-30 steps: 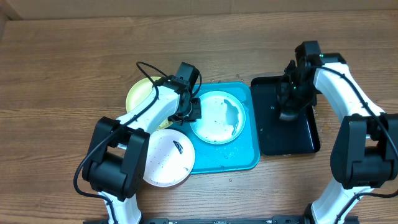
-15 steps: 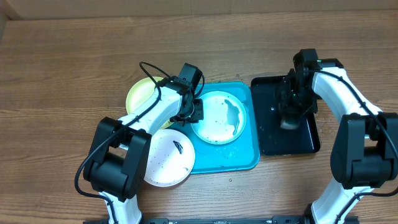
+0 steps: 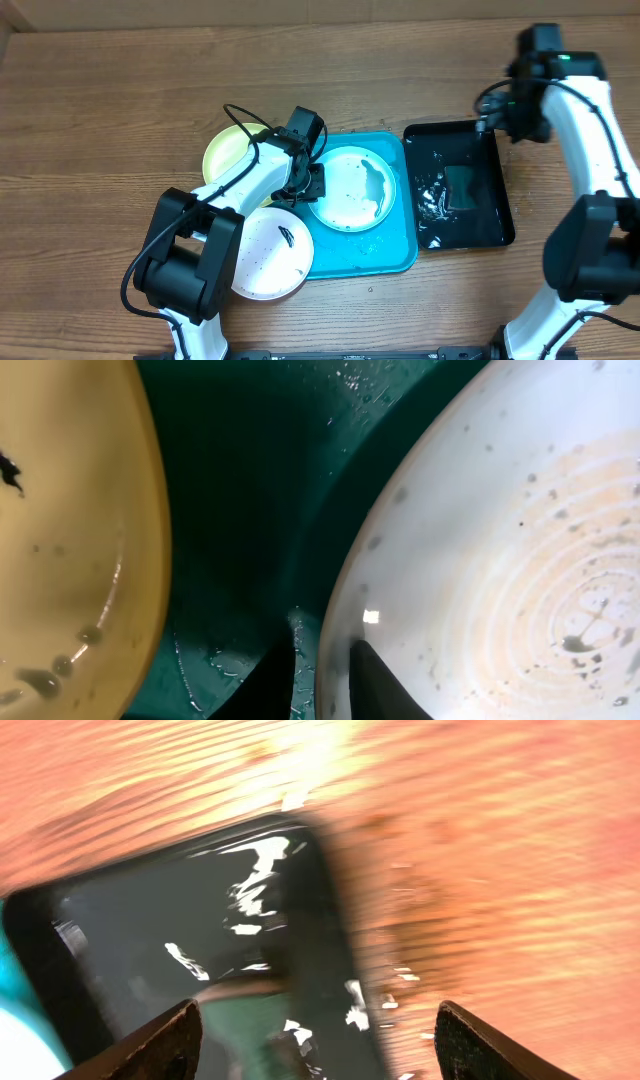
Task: Clean dirty plates on tray and stack at the side
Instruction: 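Return sponge to black tray and lift right arm away, then lift the cleaned plate with left gripper and carry it left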
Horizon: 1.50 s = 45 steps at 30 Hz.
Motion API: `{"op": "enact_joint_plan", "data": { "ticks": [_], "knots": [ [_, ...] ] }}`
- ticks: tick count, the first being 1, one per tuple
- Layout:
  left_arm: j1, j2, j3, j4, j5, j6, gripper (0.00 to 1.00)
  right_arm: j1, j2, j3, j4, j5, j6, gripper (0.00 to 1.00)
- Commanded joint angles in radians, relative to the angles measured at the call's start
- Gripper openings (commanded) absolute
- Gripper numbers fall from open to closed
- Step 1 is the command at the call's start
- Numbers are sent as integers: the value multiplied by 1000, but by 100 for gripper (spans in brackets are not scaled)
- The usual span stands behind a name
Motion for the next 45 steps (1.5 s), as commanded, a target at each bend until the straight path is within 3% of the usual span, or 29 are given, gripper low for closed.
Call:
{"op": "enact_joint_plan", "data": {
  "ticks": [1, 2, 4, 7, 11, 26, 33, 41, 45],
  "knots": [
    [-8, 11, -22, 14, -17, -14, 19, -105, -8, 7, 6, 43, 79, 87],
    [-8, 11, -22, 17, -16, -14, 19, -126, -8, 7, 2, 40, 78, 100],
    [-8, 11, -22, 21, -14, -15, 18, -168, -8, 7, 6, 41, 78, 100],
    [-7, 11, -20, 29, -14, -14, 4, -215, -8, 7, 18, 41, 78, 100],
    [0, 8, 39, -21, -32, 10, 4, -256, -8, 7, 32, 41, 78, 100],
    [21, 6, 536, -328, -235, 85, 4, -267, -8, 7, 33, 41, 78, 100],
    [-76, 7, 618, -267, -247, 85, 4, -267, -8, 7, 33, 41, 78, 100],
    [-271, 7, 618, -159, -499, 132, 4, -267, -8, 7, 33, 41, 78, 100],
    [-376, 7, 618, -123, -715, 182, 4, -267, -8, 7, 33, 41, 78, 100]
  ]
}}
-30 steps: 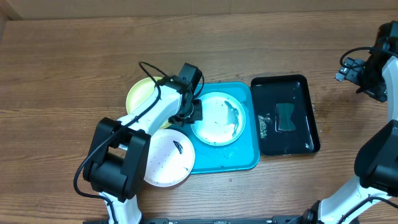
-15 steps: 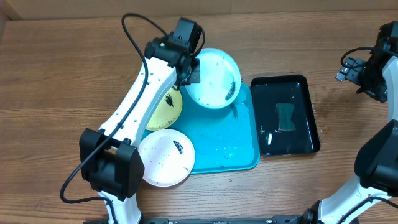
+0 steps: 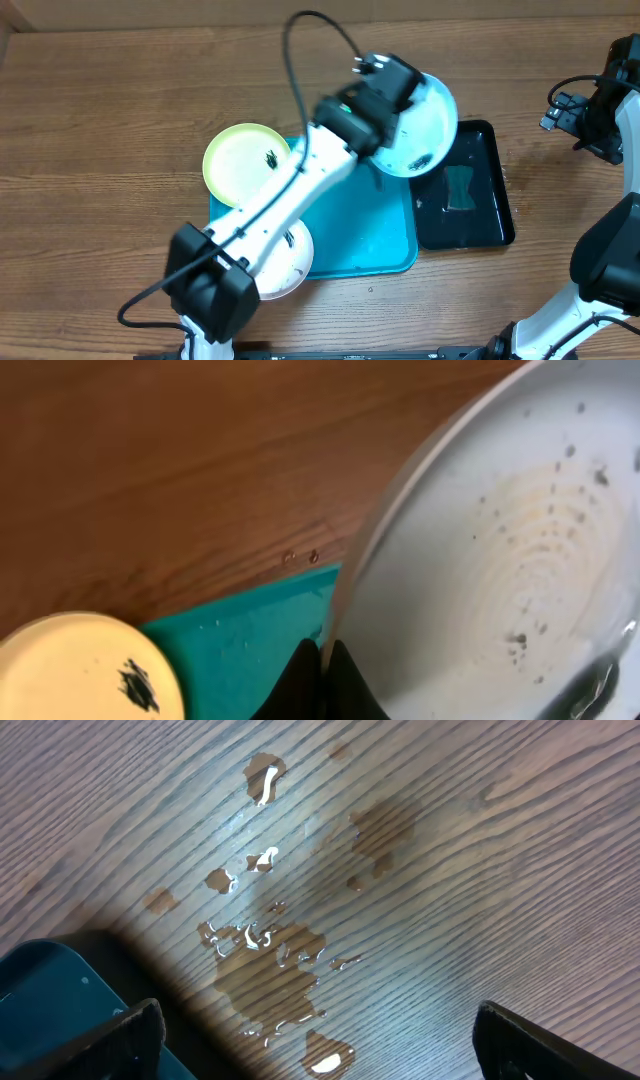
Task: Clean dirty plates on tray and stack at the side
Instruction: 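Lift the cleaned plate with left gripper and carry it left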
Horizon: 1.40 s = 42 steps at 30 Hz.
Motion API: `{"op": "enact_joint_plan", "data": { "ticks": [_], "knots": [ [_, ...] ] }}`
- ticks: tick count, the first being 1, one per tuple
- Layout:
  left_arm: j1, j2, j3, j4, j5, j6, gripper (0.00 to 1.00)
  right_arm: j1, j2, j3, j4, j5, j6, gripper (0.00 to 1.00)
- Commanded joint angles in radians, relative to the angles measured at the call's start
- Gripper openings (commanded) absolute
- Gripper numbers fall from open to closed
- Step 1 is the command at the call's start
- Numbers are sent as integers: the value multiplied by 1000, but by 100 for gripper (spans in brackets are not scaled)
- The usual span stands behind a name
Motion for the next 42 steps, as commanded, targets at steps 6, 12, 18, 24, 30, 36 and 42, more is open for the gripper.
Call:
{"op": "enact_joint_plan", "data": {
  "ticks": [6, 12, 18, 24, 30, 36, 42],
  "knots": [
    [-195, 5, 29, 137, -512, 241, 4, -2, -8, 7, 4, 6, 4, 100],
    [-287, 5, 29, 296, -715, 484, 4, -2, -8, 7, 4, 6, 4, 100],
    [-331, 5, 29, 513, -832, 723, 4, -2, -8, 7, 4, 6, 4, 100],
    [-337, 5, 29, 588, -835, 790, 4, -2, -8, 7, 4, 6, 4, 100],
    [-335, 5, 29, 591, -829, 789, 4, -2, -8, 7, 4, 6, 4, 100],
    [-336, 5, 29, 595, -827, 757, 4, -2, -8, 7, 4, 6, 4, 100],
    [-334, 5, 29, 593, -827, 682, 4, -2, -8, 7, 4, 6, 4, 100]
  ]
}}
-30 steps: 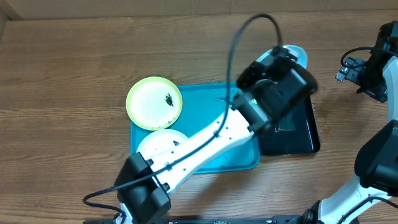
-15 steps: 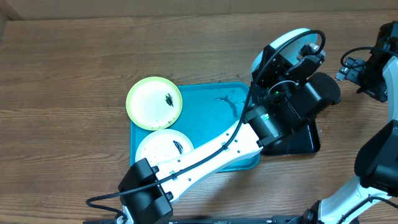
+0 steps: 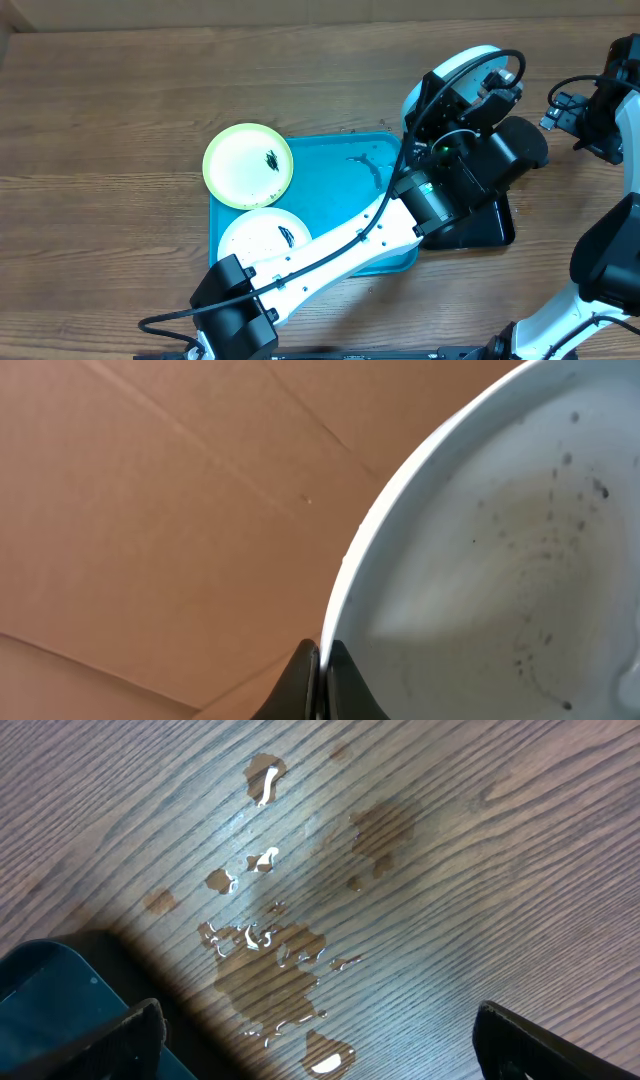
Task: Clean dirty plates on tray and stack at the side
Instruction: 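Lift the cleaned plate with left gripper and carry it left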
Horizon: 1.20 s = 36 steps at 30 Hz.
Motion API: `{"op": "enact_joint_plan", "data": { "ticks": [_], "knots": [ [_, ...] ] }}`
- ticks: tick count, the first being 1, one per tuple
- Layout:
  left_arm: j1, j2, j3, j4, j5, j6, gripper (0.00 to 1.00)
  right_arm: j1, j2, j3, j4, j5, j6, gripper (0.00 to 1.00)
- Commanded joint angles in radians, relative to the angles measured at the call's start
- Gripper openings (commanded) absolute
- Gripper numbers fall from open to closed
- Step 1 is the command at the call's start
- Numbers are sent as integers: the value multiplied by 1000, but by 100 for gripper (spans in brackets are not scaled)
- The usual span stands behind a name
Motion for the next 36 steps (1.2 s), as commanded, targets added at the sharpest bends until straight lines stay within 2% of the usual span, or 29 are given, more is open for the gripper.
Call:
{"op": "enact_joint_plan", "data": {
  "ticks": [1, 7, 9, 10, 11, 13, 18, 25, 29, 32, 36],
  "knots": [
    [0, 5, 27, 4, -21, -82, 4, -2, -8, 7, 3, 7, 4, 100],
    [1, 6, 27, -77, -16, -214, 4, -2, -8, 7, 3, 7, 4, 100],
    [2, 6, 26, -145, 30, -290, 4, -2, -8, 7, 3, 7, 4, 100],
    [2, 6, 26, -195, 75, -348, 4, -2, -8, 7, 3, 7, 4, 100],
    [7, 9, 26, -303, 195, -464, 4, -2, -8, 7, 3, 7, 4, 100],
    [19, 15, 23, -399, 326, -585, 4, -2, -8, 7, 3, 7, 4, 100],
    [86, 40, -5, -526, 628, -826, 4, -2, -8, 7, 3, 7, 4, 100],
    [282, 54, -5, -549, 1116, -850, 4, -2, -8, 7, 3, 7, 4, 100],
    [441, 55, -5, -554, 1382, -832, 4, -2, -8, 7, 3, 7, 4, 100],
    [572, 55, -5, -566, 1498, -832, 4, -2, -8, 7, 3, 7, 4, 100],
    [747, 55, -5, -603, 1583, -834, 4, -2, -8, 7, 3, 7, 4, 100]
  ]
}}
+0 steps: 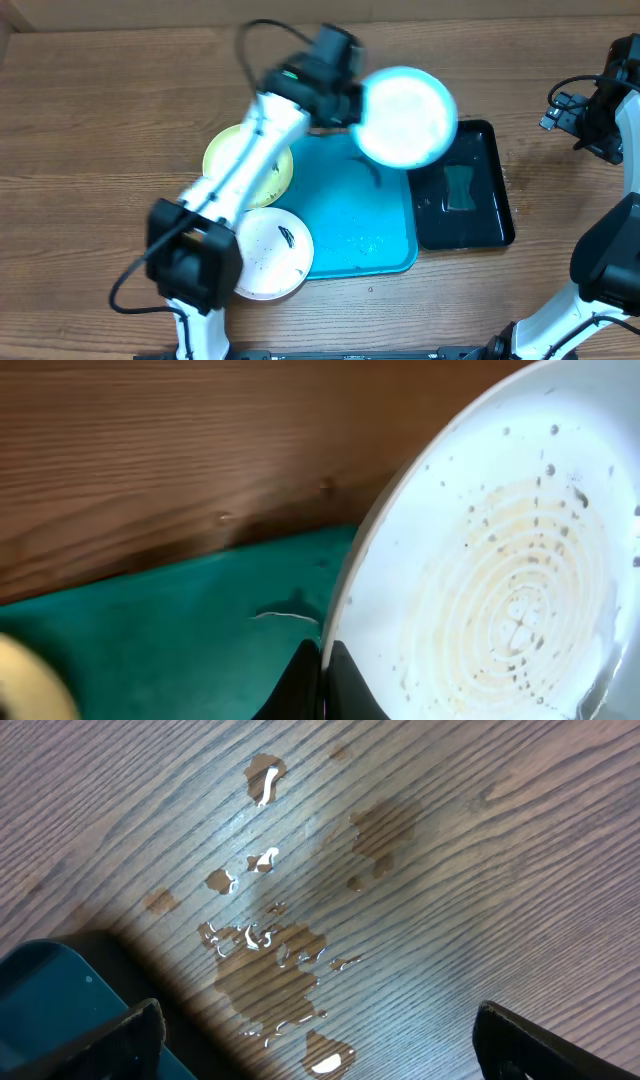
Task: Clean dirty plates on tray and stack at the side
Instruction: 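Lift the cleaned plate with left gripper and carry it left, then set the cleaned plate on the table left of the tray, release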
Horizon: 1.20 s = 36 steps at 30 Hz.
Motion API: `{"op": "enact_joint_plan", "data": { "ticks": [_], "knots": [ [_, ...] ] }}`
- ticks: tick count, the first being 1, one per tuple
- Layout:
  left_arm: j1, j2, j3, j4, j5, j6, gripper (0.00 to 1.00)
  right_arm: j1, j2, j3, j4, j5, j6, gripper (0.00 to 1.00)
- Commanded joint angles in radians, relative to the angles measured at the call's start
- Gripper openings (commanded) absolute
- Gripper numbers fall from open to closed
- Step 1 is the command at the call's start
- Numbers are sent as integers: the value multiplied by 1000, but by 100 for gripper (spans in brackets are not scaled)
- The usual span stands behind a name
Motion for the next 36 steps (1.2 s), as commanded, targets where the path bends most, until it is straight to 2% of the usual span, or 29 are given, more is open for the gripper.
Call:
{"op": "enact_joint_plan", "data": {
  "ticks": [1, 4, 13, 19, 26, 36],
  "knots": [
    [163, 2, -5, -34, 190, -22, 4, -2, -8, 7, 3, 7, 4, 100],
    [296, 2, -5, -79, 183, -21, 4, -2, -8, 7, 3, 7, 4, 100],
    [678, 2, -5, -238, -65, -21, 4, -2, -8, 7, 3, 7, 4, 100],
    [858, 3, -18, -269, -225, -22, 4, -2, -8, 7, 3, 7, 4, 100],
    [962, 3, -96, -217, -238, -22, 4, -2, -8, 7, 3, 7, 4, 100],
    [967, 3, -331, -11, -283, -21, 4, -2, -8, 7, 3, 7, 4, 100]
  ]
}}
